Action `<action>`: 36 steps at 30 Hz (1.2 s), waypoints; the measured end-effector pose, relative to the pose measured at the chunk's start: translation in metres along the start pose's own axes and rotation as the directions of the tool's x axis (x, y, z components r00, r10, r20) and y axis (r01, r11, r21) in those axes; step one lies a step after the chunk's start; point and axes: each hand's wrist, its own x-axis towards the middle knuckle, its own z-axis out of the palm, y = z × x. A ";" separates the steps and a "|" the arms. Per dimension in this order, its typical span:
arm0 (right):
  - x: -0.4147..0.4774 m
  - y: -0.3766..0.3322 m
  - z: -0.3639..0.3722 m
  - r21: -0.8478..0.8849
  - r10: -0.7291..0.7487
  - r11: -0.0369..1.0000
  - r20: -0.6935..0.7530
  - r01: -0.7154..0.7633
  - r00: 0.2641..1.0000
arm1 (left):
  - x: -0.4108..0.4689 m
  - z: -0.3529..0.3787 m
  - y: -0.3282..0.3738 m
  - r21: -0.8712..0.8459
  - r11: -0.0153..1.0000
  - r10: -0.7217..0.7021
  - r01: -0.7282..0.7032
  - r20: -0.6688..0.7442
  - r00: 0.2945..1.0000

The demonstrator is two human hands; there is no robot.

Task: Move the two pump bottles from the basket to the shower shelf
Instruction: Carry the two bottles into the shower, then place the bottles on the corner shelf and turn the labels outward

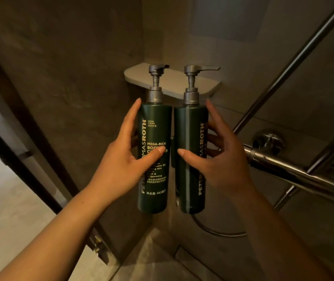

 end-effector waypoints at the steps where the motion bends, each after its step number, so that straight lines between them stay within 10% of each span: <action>1: 0.006 -0.003 0.000 0.003 -0.016 1.000 0.001 0.016 1.000 | 0.005 -0.004 0.003 0.006 1.000 0.009 -0.009 -0.004 1.000; 36: 0.150 -0.075 -0.025 -0.089 -0.300 0.954 -0.223 0.287 0.927 | 0.175 -0.058 0.059 -0.030 0.945 0.328 -0.327 0.040 0.944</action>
